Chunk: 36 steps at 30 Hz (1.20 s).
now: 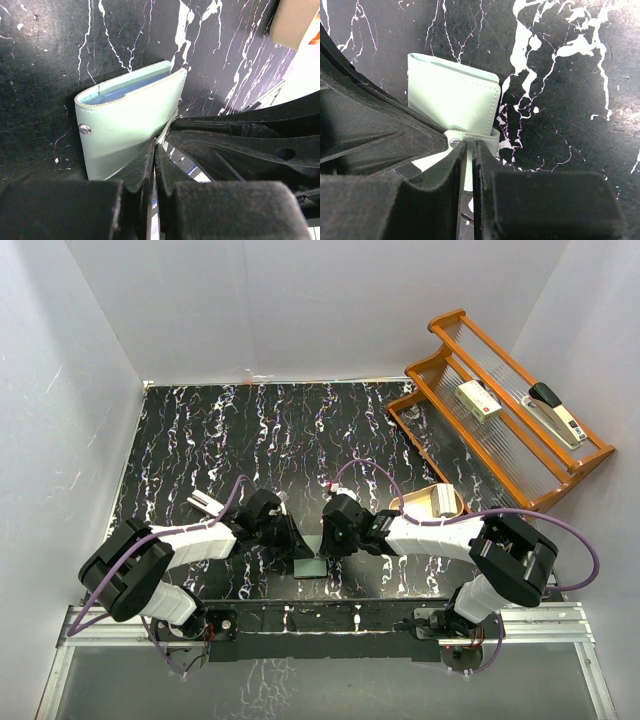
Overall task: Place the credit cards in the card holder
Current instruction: Close the card holder at the center of the board.
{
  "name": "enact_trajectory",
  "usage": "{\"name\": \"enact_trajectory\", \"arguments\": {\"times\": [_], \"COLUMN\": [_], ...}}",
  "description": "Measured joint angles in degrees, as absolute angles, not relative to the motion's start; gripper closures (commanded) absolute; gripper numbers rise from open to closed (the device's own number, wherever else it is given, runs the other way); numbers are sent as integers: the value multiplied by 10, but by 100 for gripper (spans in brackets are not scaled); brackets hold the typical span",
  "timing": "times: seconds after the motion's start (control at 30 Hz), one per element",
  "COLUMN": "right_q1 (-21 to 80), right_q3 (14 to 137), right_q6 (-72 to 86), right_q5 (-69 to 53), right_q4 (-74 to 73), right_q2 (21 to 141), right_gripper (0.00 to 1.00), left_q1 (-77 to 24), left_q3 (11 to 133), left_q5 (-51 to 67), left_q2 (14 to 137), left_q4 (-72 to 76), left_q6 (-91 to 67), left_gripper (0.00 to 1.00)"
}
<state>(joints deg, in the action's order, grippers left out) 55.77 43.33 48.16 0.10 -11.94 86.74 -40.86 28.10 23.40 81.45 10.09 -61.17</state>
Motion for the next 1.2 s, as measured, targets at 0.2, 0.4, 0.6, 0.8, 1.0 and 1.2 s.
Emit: {"name": "enact_trajectory", "arguments": {"times": [0.2, 0.4, 0.6, 0.8, 1.0, 1.2], "right_q1": [558, 558, 558, 558, 558, 558], "right_q3": [435, 438, 438, 438, 443, 445], "right_q6": [481, 481, 481, 481, 481, 481], "right_q5": [8, 12, 14, 13, 11, 14], "right_q4": [-131, -135, -135, -135, -135, -135], "right_q2": [863, 856, 855, 855, 855, 854], "right_gripper": [90, 89, 89, 89, 89, 90], "left_q1": [-410, -410, -411, -411, -411, -411], "left_q3": [293, 307, 309, 313, 313, 313], "left_q5": [233, 229, 218, 213, 211, 213], "left_q2": [823, 823, 823, 823, 820, 803], "left_q4": [96, 83, 62, 49, 47, 46], "left_q6": [-601, -589, -585, -583, -583, -587], "left_gripper": [100, 100, 100, 100, 100, 100]}}
